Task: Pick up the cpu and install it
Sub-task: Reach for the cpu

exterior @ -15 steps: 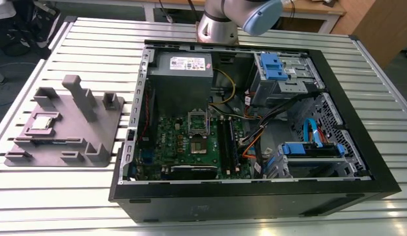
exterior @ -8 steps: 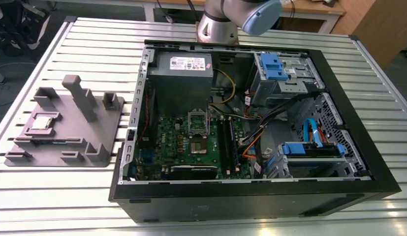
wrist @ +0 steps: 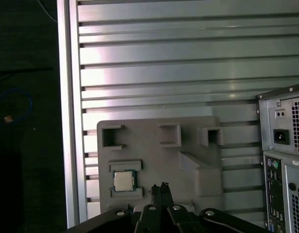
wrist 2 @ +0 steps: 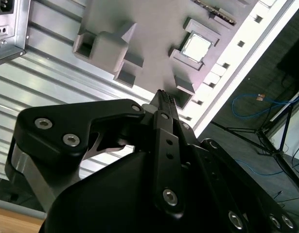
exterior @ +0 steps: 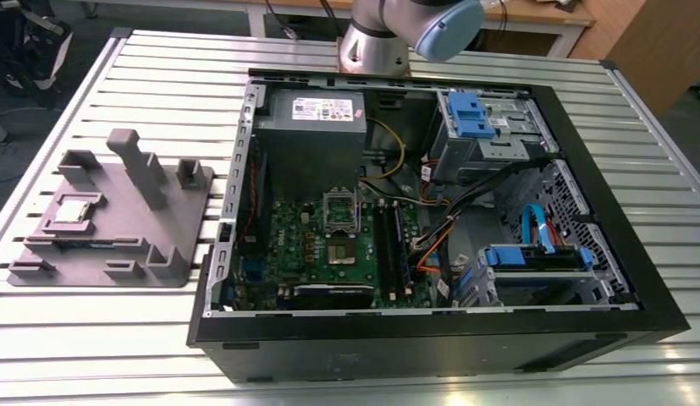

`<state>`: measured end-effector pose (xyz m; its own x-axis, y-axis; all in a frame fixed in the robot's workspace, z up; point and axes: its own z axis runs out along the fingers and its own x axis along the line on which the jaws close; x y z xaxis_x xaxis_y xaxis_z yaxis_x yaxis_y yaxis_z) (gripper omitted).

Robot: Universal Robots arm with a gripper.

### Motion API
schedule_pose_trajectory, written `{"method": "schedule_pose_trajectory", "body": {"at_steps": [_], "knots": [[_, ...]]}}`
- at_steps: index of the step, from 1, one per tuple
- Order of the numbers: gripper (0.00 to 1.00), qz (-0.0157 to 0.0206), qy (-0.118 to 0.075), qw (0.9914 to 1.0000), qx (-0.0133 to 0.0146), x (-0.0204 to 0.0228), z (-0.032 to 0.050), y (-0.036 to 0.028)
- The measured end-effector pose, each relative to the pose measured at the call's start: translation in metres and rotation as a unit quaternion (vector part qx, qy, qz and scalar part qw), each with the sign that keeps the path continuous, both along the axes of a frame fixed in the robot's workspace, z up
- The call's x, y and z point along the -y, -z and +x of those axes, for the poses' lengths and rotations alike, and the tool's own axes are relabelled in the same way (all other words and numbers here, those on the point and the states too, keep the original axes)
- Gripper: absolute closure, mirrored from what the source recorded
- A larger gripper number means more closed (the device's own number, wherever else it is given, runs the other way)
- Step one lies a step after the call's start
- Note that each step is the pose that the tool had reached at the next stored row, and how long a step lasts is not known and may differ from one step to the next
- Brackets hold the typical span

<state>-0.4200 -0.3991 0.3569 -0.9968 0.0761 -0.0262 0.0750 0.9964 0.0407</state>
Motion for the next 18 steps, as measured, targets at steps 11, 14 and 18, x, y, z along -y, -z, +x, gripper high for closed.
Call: {"method": "schedule_pose_trajectory", "body": {"at_steps": [11, 14, 18], "knots": [[0.89, -0.0003, 0.0, 1.0, 0.0001, 0.0004, -0.0034, 0.002], [0.89, -0.0005, 0.0, 1.0, 0.0, 0.0028, -0.0033, 0.0026], [0.89, -0.0005, 0.0, 1.0, 0.0, 0.0115, -0.0033, 0.0055]]}}
